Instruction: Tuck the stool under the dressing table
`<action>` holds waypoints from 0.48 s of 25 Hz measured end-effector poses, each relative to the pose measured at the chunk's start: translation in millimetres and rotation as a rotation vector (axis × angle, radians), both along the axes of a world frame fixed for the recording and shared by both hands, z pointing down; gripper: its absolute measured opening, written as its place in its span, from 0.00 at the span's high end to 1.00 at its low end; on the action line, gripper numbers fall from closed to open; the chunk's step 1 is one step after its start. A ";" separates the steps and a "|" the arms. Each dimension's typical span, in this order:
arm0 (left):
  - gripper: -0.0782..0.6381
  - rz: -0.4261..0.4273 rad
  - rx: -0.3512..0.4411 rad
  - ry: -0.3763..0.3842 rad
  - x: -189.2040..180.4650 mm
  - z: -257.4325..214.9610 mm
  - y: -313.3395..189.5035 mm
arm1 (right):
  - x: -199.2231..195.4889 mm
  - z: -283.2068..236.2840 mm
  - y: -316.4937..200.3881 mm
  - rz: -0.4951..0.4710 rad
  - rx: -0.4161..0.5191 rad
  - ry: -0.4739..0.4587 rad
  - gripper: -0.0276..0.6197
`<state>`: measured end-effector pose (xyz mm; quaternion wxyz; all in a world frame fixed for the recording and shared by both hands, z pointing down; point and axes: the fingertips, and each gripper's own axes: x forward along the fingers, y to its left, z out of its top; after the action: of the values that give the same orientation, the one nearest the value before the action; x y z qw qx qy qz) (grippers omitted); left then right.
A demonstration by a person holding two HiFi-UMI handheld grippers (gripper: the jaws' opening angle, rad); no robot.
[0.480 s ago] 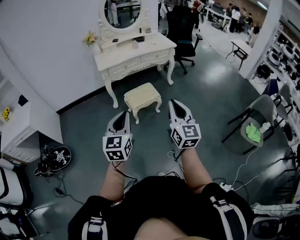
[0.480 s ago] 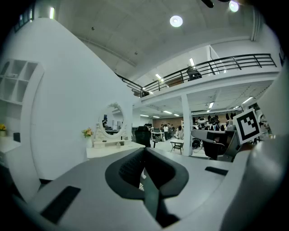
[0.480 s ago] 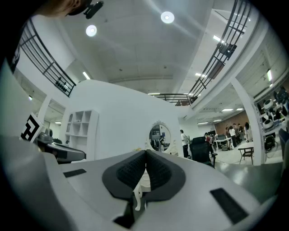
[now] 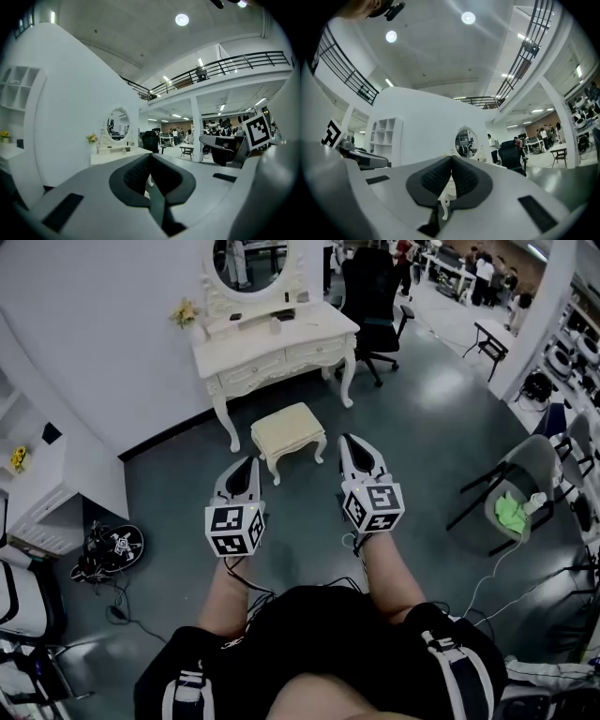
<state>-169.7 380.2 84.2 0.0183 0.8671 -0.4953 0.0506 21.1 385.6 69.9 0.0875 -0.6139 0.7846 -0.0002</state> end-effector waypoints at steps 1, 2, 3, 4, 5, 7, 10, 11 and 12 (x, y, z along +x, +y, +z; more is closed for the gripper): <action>0.87 -0.005 0.002 0.000 5.1 0.3 -0.9 | 5.8 0.9 -1.8 -0.003 0.000 -0.001 0.93; 0.87 -0.009 0.004 0.000 10.3 0.5 -1.5 | 11.4 1.7 -3.3 -0.007 0.000 -0.002 0.93; 0.87 -0.015 0.006 0.001 15.7 0.5 -1.8 | 16.7 2.4 -4.6 -0.012 0.000 -0.003 0.93; 0.87 -0.020 0.008 0.003 21.2 0.6 -1.8 | 21.9 3.0 -5.6 -0.018 0.001 -0.002 0.93; 0.87 -0.025 0.009 0.006 26.8 0.8 -1.9 | 26.8 3.5 -6.6 -0.024 0.001 0.001 0.93; 0.87 -0.033 0.010 0.013 38.2 2.3 -3.5 | 36.3 4.8 -9.9 -0.036 0.002 0.011 0.93; 0.87 -0.038 0.002 0.011 55.1 8.7 -8.7 | 51.1 9.6 -18.2 -0.045 -0.006 0.013 0.94; 0.87 -0.038 -0.003 0.010 59.5 10.3 -11.2 | 54.9 11.3 -21.3 -0.047 -0.012 0.011 0.93; 0.87 -0.039 -0.006 0.010 62.6 11.3 -14.4 | 57.8 12.9 -24.6 -0.048 -0.017 0.011 0.93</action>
<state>-107.1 365.9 95.5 0.0243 0.8575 -0.5117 0.0472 78.8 361.0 82.8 0.0779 -0.5955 0.7995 -0.0055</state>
